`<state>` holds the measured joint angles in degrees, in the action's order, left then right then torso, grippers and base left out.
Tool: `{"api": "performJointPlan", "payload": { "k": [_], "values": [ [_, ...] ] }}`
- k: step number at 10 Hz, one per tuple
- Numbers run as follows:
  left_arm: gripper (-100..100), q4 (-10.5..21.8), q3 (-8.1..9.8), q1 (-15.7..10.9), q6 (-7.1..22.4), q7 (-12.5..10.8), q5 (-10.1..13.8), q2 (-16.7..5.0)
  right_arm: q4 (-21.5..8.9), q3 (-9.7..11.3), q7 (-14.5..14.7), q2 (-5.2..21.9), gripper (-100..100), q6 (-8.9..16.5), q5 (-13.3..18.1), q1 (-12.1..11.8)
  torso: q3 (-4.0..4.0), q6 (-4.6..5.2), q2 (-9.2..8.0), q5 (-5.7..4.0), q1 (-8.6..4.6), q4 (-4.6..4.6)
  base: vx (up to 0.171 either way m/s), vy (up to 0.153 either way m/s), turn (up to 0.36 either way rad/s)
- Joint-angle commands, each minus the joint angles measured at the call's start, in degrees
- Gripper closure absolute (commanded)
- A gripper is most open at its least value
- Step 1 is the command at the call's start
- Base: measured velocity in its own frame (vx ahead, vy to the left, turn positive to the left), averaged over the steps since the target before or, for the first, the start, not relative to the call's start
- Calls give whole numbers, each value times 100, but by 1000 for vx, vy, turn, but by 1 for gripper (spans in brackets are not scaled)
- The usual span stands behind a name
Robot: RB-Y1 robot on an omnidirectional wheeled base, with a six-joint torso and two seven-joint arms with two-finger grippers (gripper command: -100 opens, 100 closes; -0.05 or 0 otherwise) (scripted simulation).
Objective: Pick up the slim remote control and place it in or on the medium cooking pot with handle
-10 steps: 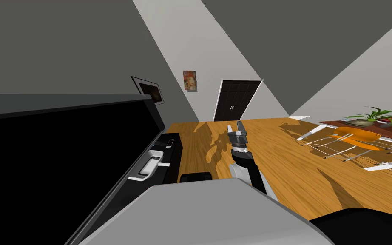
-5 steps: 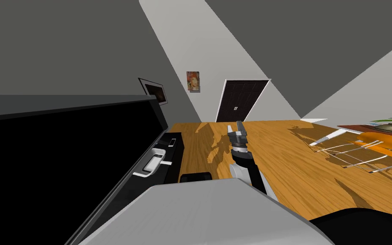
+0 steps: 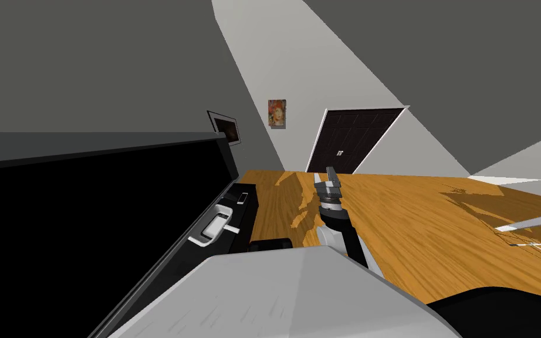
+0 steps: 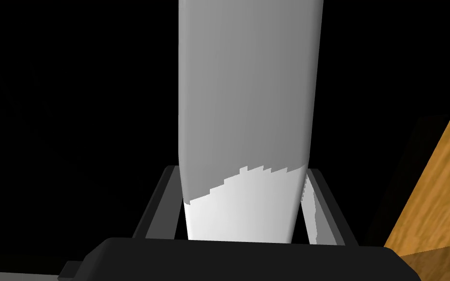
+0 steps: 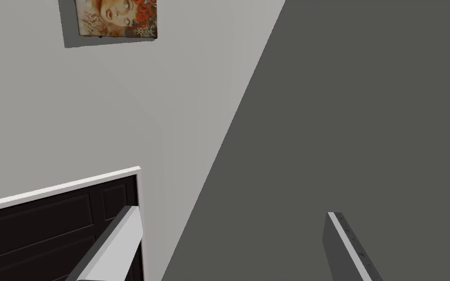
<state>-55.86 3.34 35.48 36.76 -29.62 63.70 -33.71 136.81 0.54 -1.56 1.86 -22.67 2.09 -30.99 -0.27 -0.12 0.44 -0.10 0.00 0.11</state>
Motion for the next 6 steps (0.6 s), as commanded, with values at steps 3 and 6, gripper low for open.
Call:
{"api": "performJointPlan", "payload": {
  "k": [3,6],
  "values": [
    [100,-184,-70,137,17,249,96,-128,0,0,0,0,0,0,0,1,2,1,-6,1,2,-1,126,-11,221],
    [100,-251,88,333,58,241,105,-492,-1,2,0,-1,0,1,0,3,31,0,-59,-16,-34,-9,13,-109,28]
  ]
}}
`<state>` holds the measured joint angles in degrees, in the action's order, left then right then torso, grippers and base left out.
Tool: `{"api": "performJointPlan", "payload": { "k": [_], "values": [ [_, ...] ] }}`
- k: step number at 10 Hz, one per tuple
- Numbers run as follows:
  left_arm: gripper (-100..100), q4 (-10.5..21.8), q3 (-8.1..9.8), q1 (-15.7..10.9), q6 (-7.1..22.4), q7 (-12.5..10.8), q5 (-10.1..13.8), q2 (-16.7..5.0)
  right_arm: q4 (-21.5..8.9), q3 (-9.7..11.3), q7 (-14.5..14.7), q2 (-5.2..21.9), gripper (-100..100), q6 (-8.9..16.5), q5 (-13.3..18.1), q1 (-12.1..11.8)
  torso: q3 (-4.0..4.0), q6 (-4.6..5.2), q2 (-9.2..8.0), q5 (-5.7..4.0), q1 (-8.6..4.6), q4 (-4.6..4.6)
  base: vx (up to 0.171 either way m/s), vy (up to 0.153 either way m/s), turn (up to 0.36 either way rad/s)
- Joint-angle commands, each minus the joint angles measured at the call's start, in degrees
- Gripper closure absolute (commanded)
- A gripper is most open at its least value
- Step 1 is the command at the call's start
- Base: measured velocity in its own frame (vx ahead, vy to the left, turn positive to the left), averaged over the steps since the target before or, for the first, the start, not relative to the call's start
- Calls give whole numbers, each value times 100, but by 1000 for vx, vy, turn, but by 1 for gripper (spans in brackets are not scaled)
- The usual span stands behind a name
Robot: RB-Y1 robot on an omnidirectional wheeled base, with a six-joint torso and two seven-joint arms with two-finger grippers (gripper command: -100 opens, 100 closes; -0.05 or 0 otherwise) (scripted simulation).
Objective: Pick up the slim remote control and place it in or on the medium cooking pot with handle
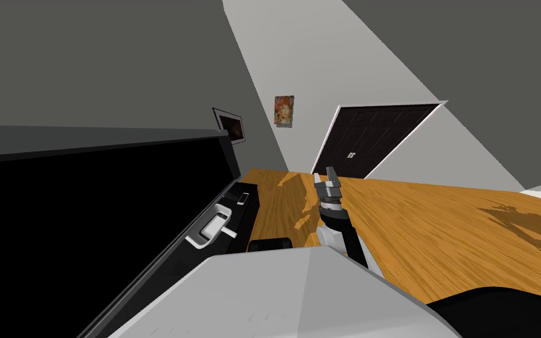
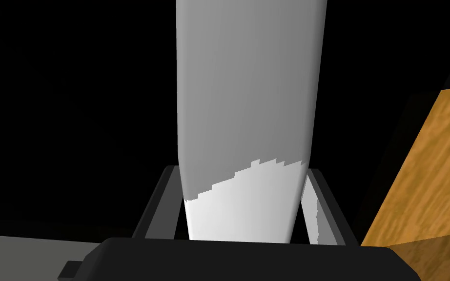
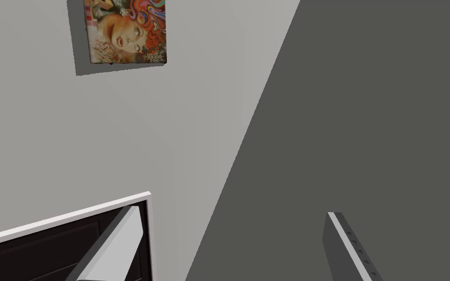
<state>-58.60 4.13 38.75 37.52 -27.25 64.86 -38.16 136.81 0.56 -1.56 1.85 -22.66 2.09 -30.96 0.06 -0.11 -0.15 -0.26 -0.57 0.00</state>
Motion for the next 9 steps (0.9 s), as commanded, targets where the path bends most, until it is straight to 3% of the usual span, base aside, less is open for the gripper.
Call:
{"api": "performJointPlan", "payload": {
  "k": [1,3,5,9],
  "values": [
    [100,-22,95,119,8,-25,-4,-258,0,0,0,0,0,0,0,0,0,0,0,0,0,0,-7,-180,45],
    [100,-123,217,327,66,-108,18,-587,0,0,0,0,0,0,0,0,3,-3,-7,-16,-21,1,9,-198,48],
    [100,-178,256,422,97,-162,34,-772,0,0,0,0,0,0,0,0,-2,3,3,-15,-6,0,32,-102,33],
    [100,-421,305,750,222,-428,120,-1237,0,-1,0,1,0,0,0,-1,-28,9,51,-7,9,8,112,-94,52]
  ]
}}
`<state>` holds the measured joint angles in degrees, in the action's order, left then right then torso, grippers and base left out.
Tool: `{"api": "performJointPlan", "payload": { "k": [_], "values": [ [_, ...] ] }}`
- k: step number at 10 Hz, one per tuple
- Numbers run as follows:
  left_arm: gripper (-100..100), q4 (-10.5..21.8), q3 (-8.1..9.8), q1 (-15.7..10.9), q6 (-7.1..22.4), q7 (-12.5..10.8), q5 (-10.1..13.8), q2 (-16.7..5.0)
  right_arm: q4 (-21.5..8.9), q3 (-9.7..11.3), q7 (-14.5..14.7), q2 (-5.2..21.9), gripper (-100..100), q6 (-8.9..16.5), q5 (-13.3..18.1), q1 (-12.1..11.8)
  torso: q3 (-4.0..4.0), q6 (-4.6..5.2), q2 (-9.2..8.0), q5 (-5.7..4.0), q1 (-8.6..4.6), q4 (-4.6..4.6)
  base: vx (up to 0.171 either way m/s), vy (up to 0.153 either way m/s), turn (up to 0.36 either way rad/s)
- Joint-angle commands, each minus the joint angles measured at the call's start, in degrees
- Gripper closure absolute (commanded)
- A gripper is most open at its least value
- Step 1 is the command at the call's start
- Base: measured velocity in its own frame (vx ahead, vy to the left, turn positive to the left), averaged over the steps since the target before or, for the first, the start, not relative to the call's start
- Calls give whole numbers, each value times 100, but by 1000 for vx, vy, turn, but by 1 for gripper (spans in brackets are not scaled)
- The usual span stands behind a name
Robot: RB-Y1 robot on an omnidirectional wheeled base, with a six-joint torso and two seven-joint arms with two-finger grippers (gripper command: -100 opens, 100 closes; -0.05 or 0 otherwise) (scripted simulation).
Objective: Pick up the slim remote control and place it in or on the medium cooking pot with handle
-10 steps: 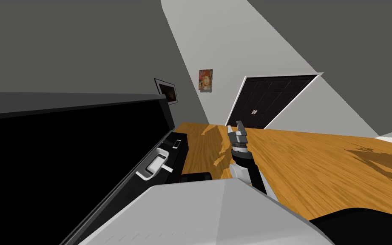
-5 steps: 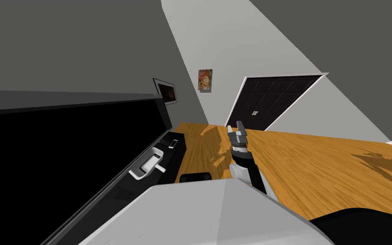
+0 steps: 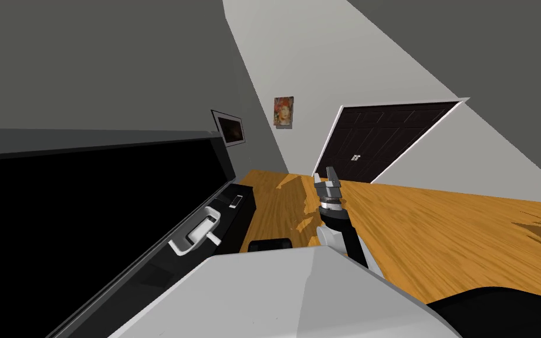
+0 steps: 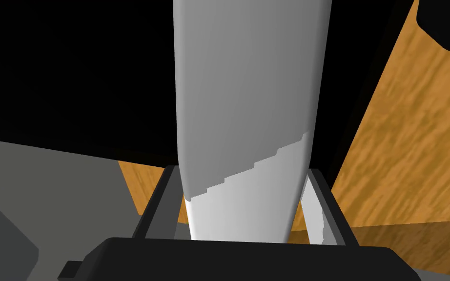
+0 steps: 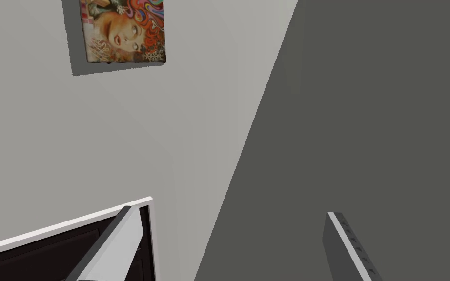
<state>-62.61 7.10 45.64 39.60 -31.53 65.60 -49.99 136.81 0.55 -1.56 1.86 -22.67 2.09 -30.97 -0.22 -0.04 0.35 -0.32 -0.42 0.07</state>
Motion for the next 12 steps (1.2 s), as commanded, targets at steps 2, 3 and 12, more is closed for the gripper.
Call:
{"api": "performJointPlan", "payload": {
  "k": [2,3,12],
  "values": [
    [100,-207,-32,260,104,-227,128,-277,0,0,0,0,0,0,0,-1,-5,-3,11,4,2,2,181,-82,89],
    [100,-269,-54,319,134,-305,160,-334,0,0,0,0,0,0,0,-1,-13,-3,26,6,5,3,189,-43,69],
    [100,-1220,42,802,642,-1053,1116,-1057,0,-1,0,1,0,0,0,1,-2,18,7,26,56,-6,166,-7,-38]
  ]
}}
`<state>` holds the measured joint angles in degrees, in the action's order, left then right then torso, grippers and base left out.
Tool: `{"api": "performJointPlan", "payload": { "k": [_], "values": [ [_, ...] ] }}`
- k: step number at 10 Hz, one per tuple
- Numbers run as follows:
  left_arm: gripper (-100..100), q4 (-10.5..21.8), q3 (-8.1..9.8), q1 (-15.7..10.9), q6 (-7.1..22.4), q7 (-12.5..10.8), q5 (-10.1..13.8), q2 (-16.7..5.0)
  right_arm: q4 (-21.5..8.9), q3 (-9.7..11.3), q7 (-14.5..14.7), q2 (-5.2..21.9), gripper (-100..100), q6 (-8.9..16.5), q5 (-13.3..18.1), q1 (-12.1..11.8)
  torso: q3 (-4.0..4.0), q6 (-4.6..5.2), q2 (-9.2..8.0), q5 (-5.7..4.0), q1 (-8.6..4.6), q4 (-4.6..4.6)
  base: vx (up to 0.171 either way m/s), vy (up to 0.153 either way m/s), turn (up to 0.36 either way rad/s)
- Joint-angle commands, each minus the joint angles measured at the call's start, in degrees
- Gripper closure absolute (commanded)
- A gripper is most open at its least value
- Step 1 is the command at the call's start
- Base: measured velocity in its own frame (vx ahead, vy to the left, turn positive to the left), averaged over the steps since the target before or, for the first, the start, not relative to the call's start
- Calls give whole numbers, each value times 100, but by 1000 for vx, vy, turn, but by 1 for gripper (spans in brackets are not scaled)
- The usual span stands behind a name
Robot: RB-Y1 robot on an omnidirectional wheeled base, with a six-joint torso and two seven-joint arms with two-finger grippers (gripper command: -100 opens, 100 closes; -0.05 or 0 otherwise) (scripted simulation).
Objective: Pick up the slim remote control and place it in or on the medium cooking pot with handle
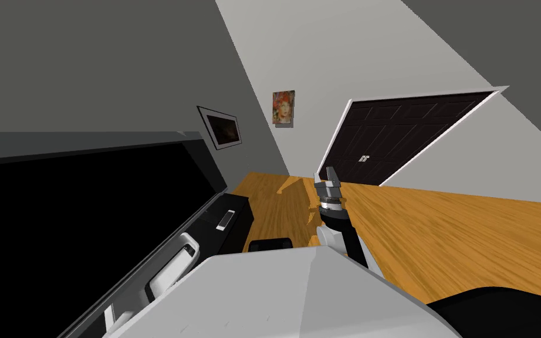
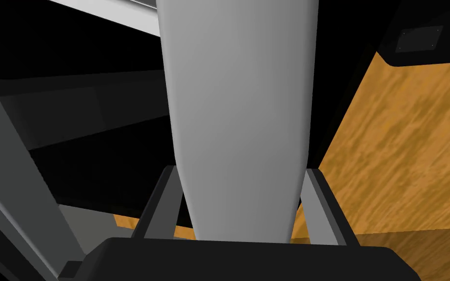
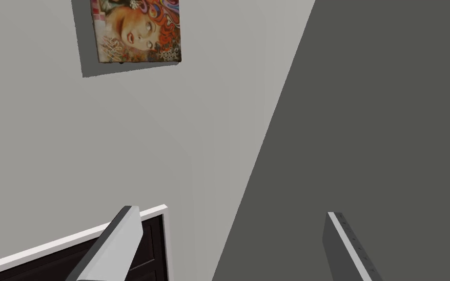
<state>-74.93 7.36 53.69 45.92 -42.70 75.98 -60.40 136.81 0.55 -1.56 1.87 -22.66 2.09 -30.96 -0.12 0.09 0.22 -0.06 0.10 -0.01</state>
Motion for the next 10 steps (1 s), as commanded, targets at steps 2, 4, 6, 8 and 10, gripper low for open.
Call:
{"api": "performJointPlan", "payload": {
  "k": [2,4,6,8,10],
  "values": [
    [100,-153,134,7,117,35,306,-164,0,0,0,0,0,0,0,0,7,4,-11,-4,-7,-3,27,-19,-150],
    [100,-305,226,-8,218,13,517,-269,0,0,0,0,0,0,0,1,10,15,-17,-7,-8,-5,30,2,-181],
    [100,-465,283,-58,324,-16,734,-319,0,0,0,0,0,0,0,0,9,15,-14,-6,1,-3,48,31,-168],
    [100,-391,226,-174,332,-6,735,-304,0,0,0,1,0,0,0,0,3,17,-5,0,13,0,42,36,-114],
    [-100,-403,231,-192,335,-4,745,-309,0,0,0,0,0,0,0,0,16,0,-32,-4,-2,-2,4,2,0]
  ]
}}
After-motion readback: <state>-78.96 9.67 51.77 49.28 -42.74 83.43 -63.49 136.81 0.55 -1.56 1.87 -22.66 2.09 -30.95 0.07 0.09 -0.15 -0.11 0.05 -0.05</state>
